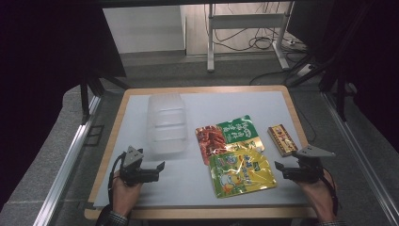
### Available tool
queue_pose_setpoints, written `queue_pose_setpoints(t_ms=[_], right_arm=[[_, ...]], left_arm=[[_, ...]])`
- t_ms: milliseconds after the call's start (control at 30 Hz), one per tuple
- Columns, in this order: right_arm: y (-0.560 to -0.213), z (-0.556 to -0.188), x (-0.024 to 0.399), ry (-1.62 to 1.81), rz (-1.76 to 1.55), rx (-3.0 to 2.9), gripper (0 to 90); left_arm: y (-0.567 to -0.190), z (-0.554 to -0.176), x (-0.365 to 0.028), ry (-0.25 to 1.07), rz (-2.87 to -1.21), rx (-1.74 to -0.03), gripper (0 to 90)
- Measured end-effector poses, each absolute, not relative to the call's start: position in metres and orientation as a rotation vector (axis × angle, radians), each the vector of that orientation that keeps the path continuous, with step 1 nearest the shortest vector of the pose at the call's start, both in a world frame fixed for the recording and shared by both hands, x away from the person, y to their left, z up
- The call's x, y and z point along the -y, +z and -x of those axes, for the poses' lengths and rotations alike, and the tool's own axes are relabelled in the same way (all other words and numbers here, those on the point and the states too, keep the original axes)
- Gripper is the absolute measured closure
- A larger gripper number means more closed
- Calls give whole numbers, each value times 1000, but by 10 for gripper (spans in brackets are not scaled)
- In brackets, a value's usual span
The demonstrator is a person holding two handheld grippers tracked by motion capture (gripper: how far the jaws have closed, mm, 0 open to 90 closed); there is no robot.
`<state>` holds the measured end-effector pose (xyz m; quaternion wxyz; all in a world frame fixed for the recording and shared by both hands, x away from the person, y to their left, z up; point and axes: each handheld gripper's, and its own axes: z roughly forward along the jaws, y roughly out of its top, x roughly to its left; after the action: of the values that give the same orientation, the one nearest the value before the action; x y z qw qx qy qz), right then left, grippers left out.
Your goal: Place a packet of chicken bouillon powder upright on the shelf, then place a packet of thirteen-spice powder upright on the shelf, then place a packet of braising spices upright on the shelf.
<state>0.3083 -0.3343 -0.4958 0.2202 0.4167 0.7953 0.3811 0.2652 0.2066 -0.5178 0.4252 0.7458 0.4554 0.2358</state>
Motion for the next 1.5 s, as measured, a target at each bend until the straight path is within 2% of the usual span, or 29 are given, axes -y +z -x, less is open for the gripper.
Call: queue_pose_setpoints(t_ms=[133,400,667,1233,1433,1500], right_arm=[[-498,-310,336,1065,-1156,-2208,85],[-500,-311,334,1065,-1139,-2224,51],[-500,-311,335,1075,-1144,-2212,42],[-499,-311,332,1069,-1130,-2215,38],[-498,-310,332,1076,-1128,-2208,38],[-498,-310,331,1074,-1124,-2209,38]], left_arm=[[-521,-268,-205,546,-1875,-1124,5],[-520,-266,-202,545,-1873,-1070,0],[-519,-265,-197,564,-1898,-1033,0],[-515,-264,-187,502,-1921,-1007,7],[-512,-262,-182,507,-1933,-996,44],[-510,-261,-180,513,-1946,-982,92]])
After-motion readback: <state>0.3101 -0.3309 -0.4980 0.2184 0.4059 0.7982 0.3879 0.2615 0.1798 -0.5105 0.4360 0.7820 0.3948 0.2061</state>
